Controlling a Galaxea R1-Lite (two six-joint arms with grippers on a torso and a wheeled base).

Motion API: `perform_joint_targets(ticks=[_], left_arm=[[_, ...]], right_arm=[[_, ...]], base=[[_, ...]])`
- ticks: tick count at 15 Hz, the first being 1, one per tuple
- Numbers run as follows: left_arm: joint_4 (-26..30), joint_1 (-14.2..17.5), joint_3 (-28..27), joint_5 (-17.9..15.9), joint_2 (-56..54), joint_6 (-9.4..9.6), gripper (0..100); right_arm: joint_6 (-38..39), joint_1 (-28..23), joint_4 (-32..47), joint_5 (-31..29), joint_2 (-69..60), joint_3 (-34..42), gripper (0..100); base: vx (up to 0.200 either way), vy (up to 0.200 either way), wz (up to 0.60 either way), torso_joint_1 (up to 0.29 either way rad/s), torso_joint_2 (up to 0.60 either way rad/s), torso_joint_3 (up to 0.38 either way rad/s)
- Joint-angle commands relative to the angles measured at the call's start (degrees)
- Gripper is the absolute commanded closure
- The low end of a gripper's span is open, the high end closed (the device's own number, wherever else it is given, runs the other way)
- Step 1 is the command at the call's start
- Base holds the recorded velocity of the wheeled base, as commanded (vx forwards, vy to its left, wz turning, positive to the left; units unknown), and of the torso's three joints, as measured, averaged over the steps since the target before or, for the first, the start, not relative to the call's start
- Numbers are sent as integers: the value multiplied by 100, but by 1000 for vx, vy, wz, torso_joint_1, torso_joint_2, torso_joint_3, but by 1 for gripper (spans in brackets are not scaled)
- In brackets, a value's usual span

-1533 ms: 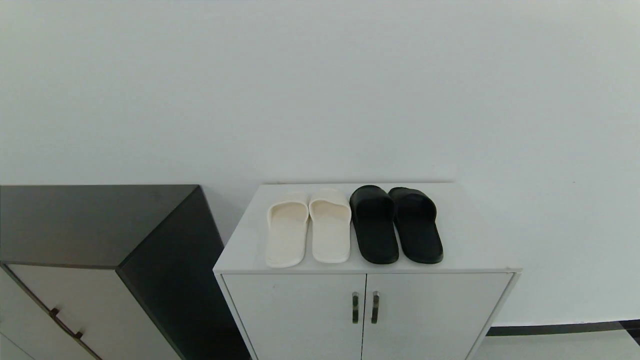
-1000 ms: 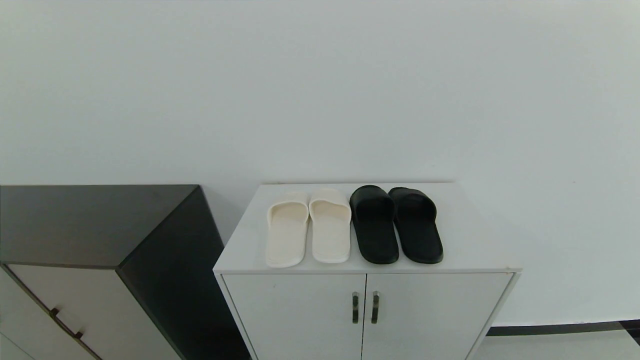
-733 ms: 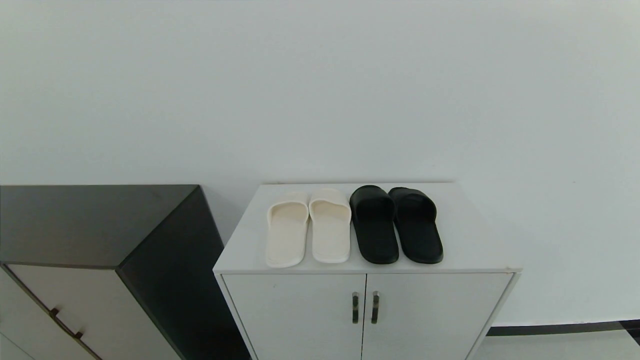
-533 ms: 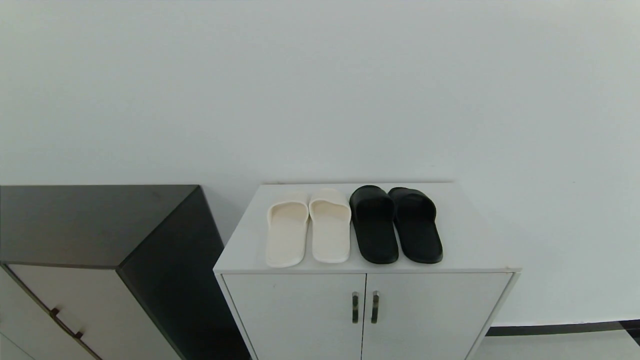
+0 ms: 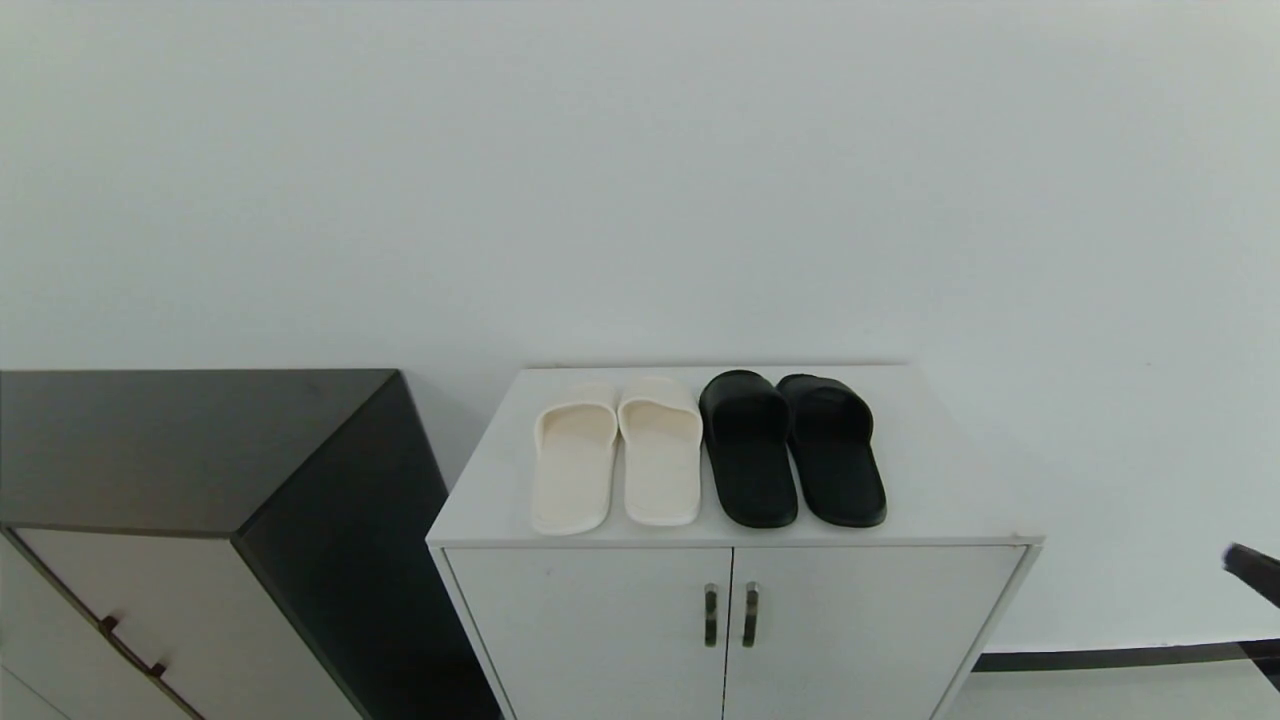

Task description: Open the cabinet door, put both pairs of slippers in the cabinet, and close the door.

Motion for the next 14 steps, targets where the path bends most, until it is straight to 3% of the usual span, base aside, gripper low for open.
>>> perform_joint_targets(ticks=[1, 3, 8, 12, 14], left_arm=[[0, 1, 0, -2, 8, 1, 100], [0, 1, 0, -2, 8, 10, 100], [0, 1, 0, -2, 8, 10, 100], [0, 1, 0, -2, 8, 10, 100], [0, 1, 0, -11, 8, 10, 100]], right_arm=[[689, 1332, -594, -947, 1683, -430, 0], [935, 1833, -594, -1396, 2492, -1107, 0], [953, 2263, -840, -2204, 4267, -2188, 0], [804, 2378, -1781, -3259, 5884, -3023, 0], [698, 2307, -1860, -3364, 6368, -3383, 0]], base=[[0, 0, 0, 0, 0, 0], [0, 0, 0, 0, 0, 0], [0, 0, 0, 0, 0, 0], [0, 0, 0, 0, 0, 0], [0, 0, 0, 0, 0, 0]])
